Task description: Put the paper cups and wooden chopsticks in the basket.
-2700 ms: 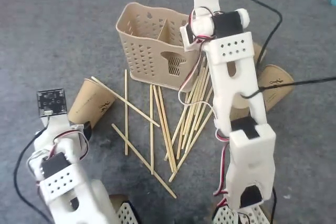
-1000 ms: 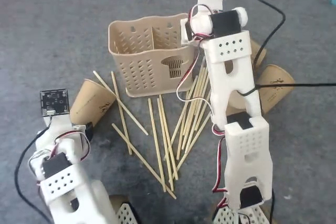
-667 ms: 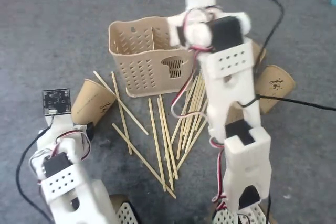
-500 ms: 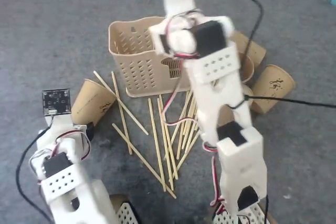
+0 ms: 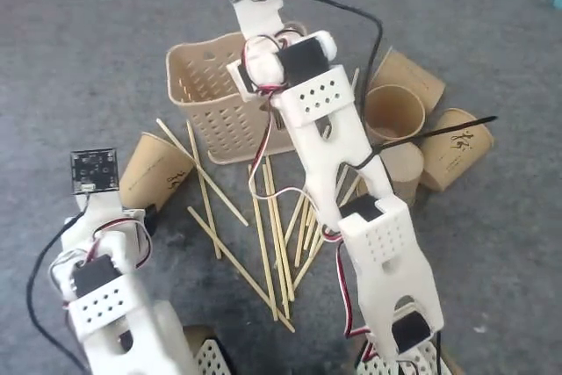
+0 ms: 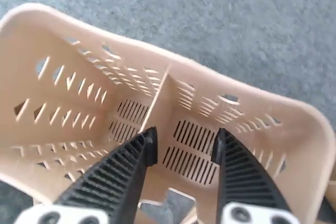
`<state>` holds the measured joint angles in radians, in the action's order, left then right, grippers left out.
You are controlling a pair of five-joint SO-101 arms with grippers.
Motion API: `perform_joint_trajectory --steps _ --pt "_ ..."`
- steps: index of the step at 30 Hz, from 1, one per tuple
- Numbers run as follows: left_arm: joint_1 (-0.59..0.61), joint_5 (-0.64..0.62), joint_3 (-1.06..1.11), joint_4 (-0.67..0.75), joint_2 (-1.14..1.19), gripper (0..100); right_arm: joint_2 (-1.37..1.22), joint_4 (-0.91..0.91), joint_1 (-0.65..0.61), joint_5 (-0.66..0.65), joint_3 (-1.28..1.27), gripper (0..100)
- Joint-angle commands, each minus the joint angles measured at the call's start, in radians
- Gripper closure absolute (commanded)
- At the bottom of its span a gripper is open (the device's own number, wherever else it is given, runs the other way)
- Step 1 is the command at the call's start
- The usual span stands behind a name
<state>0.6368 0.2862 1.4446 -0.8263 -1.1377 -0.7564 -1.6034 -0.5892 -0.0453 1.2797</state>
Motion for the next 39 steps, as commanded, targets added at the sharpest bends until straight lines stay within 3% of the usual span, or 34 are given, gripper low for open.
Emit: perform_joint_trajectory --steps 1,6,15,34,39 --pt "-0.009 0.015 -0.005 0.023 -0.02 70 -0.012 0.042 -0.022 -0.025 0.018 80.9" --pt "-0.009 0.017 -0.005 0.023 -0.02 70 -0.051 0.033 0.002 -0.02 0.052 80.9" --pt "-0.029 0.017 -0.004 0.023 -0.017 70 -0.018 -0.051 -0.008 -0.034 0.347 80.9" --pt "-0.029 0.018 -0.004 0.023 -0.017 70 -0.214 0.019 -0.027 -0.055 0.265 81.3" --pt "-0.029 0.018 -0.004 0.023 -0.017 70 -0.248 0.025 0.03 -0.049 0.273 99.8"
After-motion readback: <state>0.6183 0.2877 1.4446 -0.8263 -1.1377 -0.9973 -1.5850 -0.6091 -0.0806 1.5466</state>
